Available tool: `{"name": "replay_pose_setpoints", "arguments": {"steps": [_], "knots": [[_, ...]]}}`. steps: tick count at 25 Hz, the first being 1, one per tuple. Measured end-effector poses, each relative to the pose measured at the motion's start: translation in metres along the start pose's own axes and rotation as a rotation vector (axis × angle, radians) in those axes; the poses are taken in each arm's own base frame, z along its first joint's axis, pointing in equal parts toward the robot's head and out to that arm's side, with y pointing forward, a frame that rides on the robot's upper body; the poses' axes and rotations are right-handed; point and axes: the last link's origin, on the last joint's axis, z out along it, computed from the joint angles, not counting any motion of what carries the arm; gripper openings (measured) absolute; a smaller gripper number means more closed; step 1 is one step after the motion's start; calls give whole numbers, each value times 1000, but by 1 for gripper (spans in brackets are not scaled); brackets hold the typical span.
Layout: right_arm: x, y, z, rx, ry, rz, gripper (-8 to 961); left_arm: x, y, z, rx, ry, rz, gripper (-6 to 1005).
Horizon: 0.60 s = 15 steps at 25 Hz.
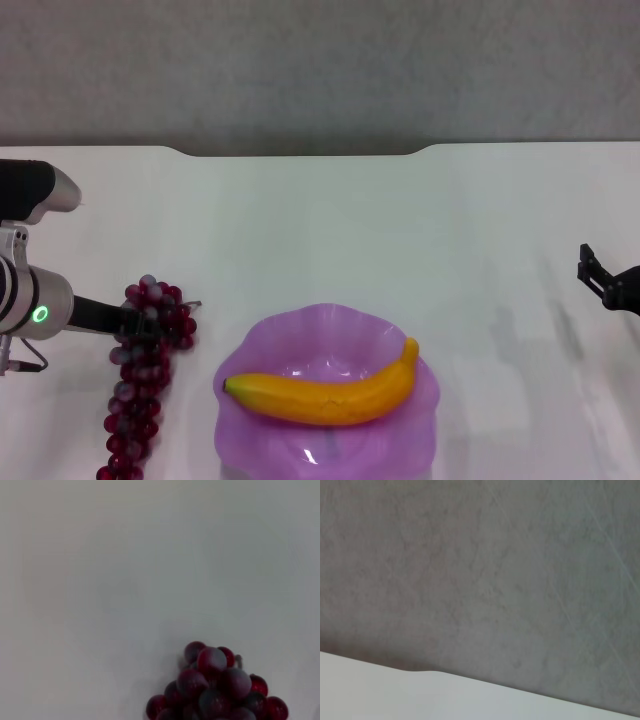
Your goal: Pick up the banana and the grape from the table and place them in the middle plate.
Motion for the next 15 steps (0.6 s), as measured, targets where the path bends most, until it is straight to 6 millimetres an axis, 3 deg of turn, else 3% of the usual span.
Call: {"name": "replay_pose_setpoints", "arguments": {"steps": [15], "knots": [[1, 0, 0, 1, 1, -12, 880, -7, 1, -1, -94, 113, -24, 348]]}}
